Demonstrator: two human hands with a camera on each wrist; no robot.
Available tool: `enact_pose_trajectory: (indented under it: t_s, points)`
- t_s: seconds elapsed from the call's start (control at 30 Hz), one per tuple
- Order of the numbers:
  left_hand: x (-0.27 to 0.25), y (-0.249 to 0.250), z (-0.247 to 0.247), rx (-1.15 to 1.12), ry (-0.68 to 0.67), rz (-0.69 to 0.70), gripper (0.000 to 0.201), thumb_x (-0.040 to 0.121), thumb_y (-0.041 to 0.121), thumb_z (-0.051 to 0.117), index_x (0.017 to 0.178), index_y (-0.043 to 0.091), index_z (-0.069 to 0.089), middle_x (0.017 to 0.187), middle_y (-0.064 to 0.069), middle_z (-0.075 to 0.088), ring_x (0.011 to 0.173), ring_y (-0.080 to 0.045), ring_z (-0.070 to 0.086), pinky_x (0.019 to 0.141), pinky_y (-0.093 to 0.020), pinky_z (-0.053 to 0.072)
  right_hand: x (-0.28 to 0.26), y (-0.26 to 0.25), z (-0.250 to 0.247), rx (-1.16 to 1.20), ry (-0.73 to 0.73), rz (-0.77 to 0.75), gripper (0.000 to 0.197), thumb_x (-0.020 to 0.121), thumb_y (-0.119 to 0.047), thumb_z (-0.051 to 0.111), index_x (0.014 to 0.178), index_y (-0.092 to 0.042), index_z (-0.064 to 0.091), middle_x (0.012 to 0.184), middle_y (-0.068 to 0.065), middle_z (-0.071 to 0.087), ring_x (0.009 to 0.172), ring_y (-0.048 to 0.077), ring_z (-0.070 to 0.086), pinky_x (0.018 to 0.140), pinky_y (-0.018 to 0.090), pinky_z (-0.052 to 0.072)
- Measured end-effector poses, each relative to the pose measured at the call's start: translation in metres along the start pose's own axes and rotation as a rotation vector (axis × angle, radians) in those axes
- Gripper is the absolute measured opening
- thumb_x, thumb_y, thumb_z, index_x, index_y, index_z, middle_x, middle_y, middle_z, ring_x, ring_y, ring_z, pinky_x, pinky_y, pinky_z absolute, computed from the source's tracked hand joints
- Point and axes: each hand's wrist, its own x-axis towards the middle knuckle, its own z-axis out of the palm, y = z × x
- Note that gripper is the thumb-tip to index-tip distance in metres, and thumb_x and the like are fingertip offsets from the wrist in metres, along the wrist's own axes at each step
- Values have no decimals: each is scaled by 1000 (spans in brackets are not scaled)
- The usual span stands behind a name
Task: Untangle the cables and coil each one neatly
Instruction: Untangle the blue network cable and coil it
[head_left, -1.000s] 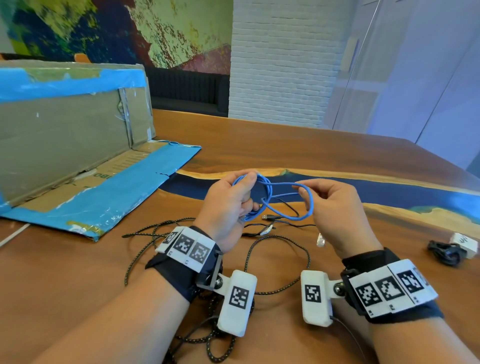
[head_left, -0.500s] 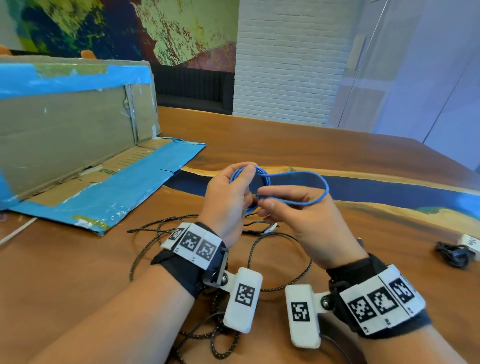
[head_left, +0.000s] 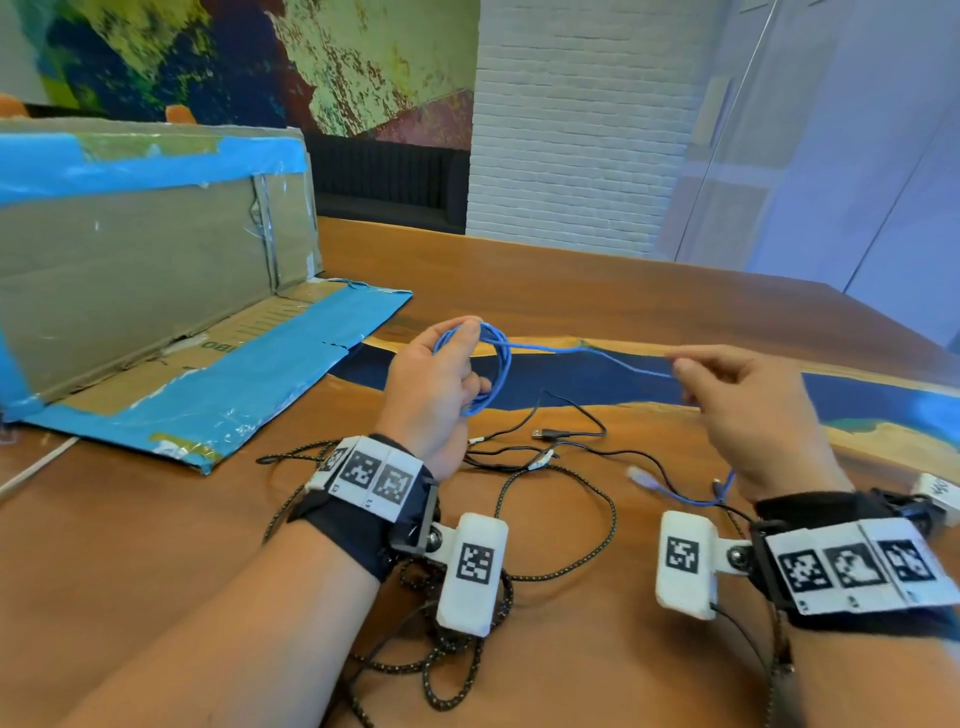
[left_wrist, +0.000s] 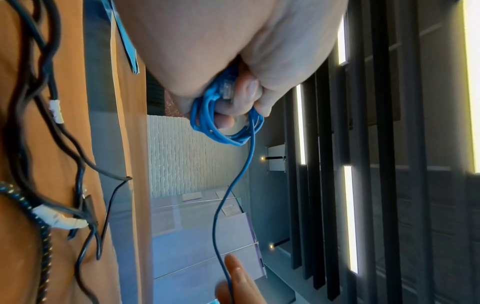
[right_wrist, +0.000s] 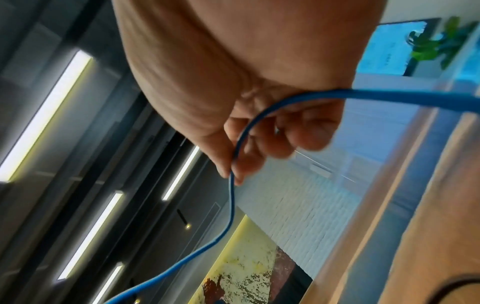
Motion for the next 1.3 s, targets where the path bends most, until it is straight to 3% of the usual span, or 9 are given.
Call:
enact_pose_trajectory:
  t_s: [0.07,0.17,0.3,0.4,0.5,0.73,1.03,1.17,1.3]
  points:
    - [-2,-1,3,17,-10,-2,20,106,23,54,117,11,65,50,9,31,44,-9,28,63,-28,45,-5,-3,3,-132,-73,-54,23,99,-17,64,109,-35,75,103,-8,72,99,15,65,80,26,49]
    - [-8,-4,8,52,-35,-4,13,105,22,56,108,16,67,51,9,34,46,-9,31,65,-29,45,-17,-16,14,-227,-118,-162,33,98,-15,64,121,-38,69,119,-17,67,120,14,61,95,21,46]
    - [-15,-5,14,94,-70,13,13,104,22,56,107,16,67,51,10,39,46,-8,34,65,-29,45,-27,-22,32,-400,-118,-316,38,93,-28,69,125,-48,65,125,-30,60,133,8,50,117,54,34]
    - [-18,-5,18,95,-89,11,13,104,21,56,108,14,67,51,9,41,46,-9,34,65,-30,44,-29,-24,39,-275,-142,-370,29,91,-32,74,116,-45,73,117,-34,63,124,-4,54,114,39,41]
    - [-20,-5,18,94,-114,2,15,105,21,55,109,13,66,51,9,42,45,-8,34,65,-31,43,-32,-25,43,-110,-185,-349,19,90,-22,77,104,-35,80,99,-28,73,101,-10,65,93,17,52]
    - [-25,-4,19,-130,-311,-217,25,110,21,44,110,10,66,54,8,23,44,-9,24,61,-26,44,-22,-16,35,-107,0,-428,14,90,-20,77,91,-33,78,91,-23,71,93,-9,64,78,2,43]
    - [-35,4,31,-220,-358,-183,29,110,22,39,113,8,65,54,8,24,44,-9,23,60,-25,41,-32,-12,64,238,-133,-256,7,92,-11,75,90,-15,81,81,4,78,80,26,74,75,48,62]
    - [-32,7,25,-226,-303,-175,29,110,23,40,111,10,66,55,7,23,45,-8,23,61,-25,42,-31,-12,60,327,-111,-232,6,88,-3,77,87,-9,80,88,3,79,86,18,76,78,35,63]
    - [-30,5,25,-252,-297,-197,27,110,24,41,113,10,64,56,7,23,46,-9,23,62,-26,40,-37,-16,58,490,-216,-141,4,92,-1,72,89,1,74,87,16,78,86,32,77,78,38,63]
